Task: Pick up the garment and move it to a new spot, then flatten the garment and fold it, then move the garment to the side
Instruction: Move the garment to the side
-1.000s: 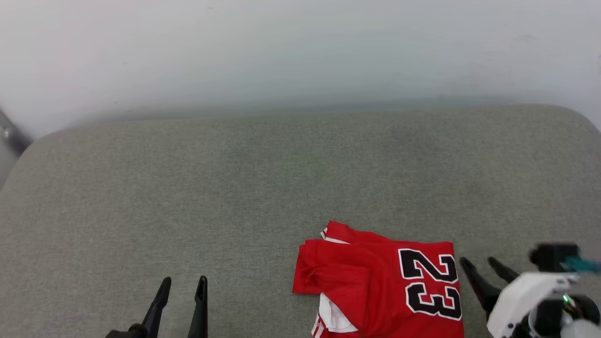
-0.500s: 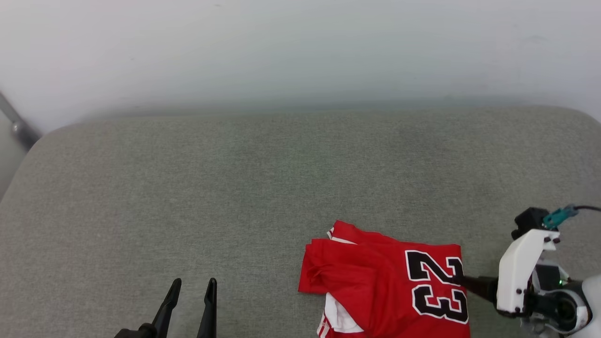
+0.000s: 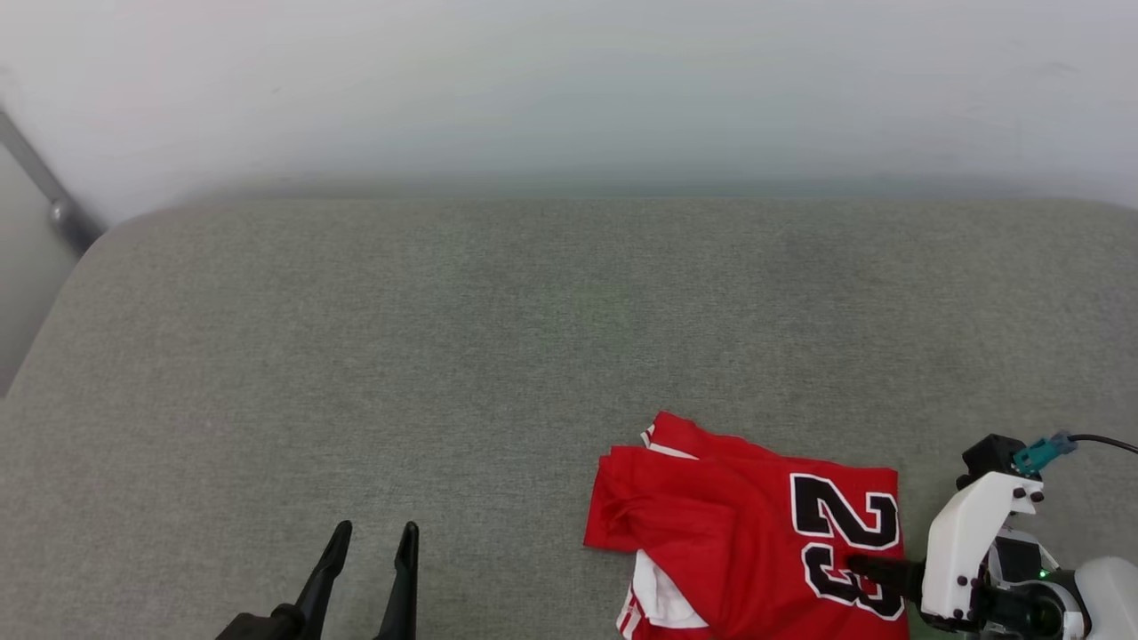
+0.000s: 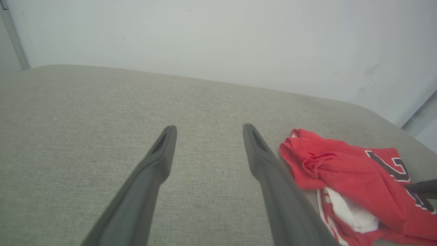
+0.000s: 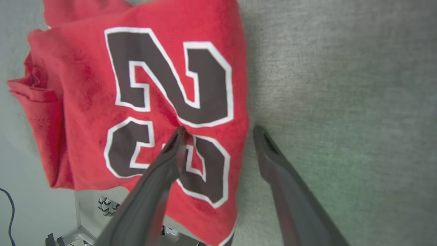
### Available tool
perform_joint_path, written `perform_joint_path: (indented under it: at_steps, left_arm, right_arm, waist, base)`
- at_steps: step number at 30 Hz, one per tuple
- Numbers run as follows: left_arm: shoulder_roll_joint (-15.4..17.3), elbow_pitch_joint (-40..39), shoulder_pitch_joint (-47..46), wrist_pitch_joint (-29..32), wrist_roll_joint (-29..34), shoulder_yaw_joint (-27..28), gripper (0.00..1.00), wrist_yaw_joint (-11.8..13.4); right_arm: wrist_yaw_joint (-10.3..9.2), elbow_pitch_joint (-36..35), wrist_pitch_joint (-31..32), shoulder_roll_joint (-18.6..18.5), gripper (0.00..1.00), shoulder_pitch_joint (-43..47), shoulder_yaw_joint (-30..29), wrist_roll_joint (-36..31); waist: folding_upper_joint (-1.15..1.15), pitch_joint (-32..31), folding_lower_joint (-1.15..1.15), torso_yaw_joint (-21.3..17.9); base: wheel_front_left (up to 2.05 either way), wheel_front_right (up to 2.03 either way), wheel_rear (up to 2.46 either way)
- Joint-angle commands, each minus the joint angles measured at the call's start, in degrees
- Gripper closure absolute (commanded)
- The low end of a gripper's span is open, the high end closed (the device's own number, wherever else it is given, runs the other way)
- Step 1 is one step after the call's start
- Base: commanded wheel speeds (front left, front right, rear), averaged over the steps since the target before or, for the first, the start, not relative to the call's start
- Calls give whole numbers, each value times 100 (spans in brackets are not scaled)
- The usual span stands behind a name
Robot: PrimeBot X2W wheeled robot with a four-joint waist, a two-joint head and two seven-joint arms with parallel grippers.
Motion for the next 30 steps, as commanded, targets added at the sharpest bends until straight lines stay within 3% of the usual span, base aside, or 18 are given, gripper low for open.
perform_joint_path:
  at_steps: [1, 10, 11, 12, 13, 14, 15, 16, 17, 18, 30]
  left_arm:
    - [39, 29, -81, -10, -13, -65, 0, 4]
    - [45, 108, -141, -10, -47, -94, 0, 4]
    - [45, 117, -148, -10, -52, -102, 0, 4]
    - [45, 117, -148, -10, -52, -102, 0, 4]
    - [43, 125, -156, -10, -55, -107, 0, 4]
    - [41, 129, -164, -10, -58, -109, 0, 4]
    - [37, 131, -169, -10, -65, -97, 0, 4]
    - [31, 134, -172, -10, -69, -92, 0, 4]
    - [28, 136, -171, -10, -70, -83, 0, 4]
    - [25, 138, -168, -10, -70, -78, 0, 4]
    - [23, 195, -223, -9, -87, -68, 0, 4]
  right_arm:
    - [-3, 173, -95, 99, 0, -75, -6, 13]
    - [-3, 557, -468, 145, 0, -222, 361, 188]
    - [-3, 597, -522, 125, 10, -227, 401, 222]
    - [-3, 597, -522, 125, 10, -227, 401, 222]
    - [-3, 655, -541, 109, 21, -225, 442, 248]
    - [-3, 671, -584, 105, 22, -231, 506, 273]
    - [-3, 702, -618, 92, 31, -244, 549, 305]
    - [-3, 722, -588, 62, 53, -248, 650, 312]
    - [-3, 741, -650, 17, 60, -261, 706, 308]
    - [-3, 749, -684, -8, 100, -274, 768, 343]
    - [-7, 893, -1003, -254, 100, -473, 1176, 675]
  waist:
    - [0, 36, 0, 85]
    - [0, 95, 0, 279]
    - [0, 93, 0, 294]
    - [0, 93, 0, 294]
    - [0, 90, 0, 309]
    - [0, 87, 0, 320]
    - [0, 87, 0, 326]
    - [0, 86, 0, 331]
    - [0, 87, 0, 332]
    - [0, 88, 0, 328]
    - [0, 77, 0, 201]
  base:
    - [0, 0, 0]
    - [0, 0, 0]
    - [0, 0, 0]
    - [0, 0, 0]
    - [0, 0, 0]
    - [0, 0, 0]
    - [0, 0, 0]
    - [0, 0, 0]
    - [0, 0, 0]
    - [0, 0, 0]
    - [0, 0, 0]
